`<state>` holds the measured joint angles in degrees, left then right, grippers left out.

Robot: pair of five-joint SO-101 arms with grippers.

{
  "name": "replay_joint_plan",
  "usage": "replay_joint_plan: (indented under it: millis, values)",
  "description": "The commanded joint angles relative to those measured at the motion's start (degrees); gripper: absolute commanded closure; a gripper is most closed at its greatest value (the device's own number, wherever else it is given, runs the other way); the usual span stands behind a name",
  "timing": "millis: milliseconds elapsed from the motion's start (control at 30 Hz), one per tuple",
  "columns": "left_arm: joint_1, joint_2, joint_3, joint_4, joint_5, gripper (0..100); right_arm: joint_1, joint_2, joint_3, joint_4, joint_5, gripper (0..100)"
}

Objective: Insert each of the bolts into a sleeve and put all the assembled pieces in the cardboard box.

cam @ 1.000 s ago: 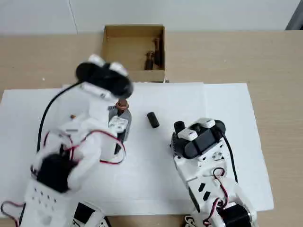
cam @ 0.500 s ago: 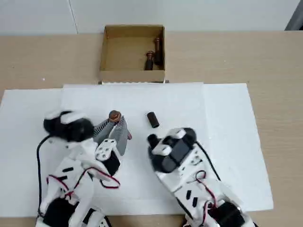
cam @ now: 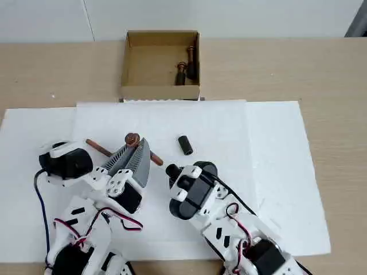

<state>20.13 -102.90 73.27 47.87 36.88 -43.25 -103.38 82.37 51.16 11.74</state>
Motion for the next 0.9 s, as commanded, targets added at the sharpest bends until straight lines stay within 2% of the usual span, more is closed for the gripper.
replay_joint_plan:
  millis: [0, 133, 300, 667, 867]
  values:
    - [0.1, -0.8, -1.6, -3.0, 0.4, 99, -0.2, -0.4, -0.4, -1.6, 0.9, 99.6]
    - [0.6, -0.8, -1.6, -4.3, 0.4, 99, -0.2, -0.4, -0.4, -1.6, 0.9, 99.6]
    - [4.5, -0.8, -1.6, -3.3, 0.4, 99, -0.2, -0.4, -0.4, -4.5, 1.0, 99.6]
    - [4.5, -0.4, -1.2, -3.0, 0.3, 99, -0.1, -0.4, -0.8, -4.9, 1.0, 99.6]
    - [4.7, -0.4, -1.2, 1.1, 0.3, 99, 0.0, -0.4, -0.6, -8.0, 3.9, 99.6]
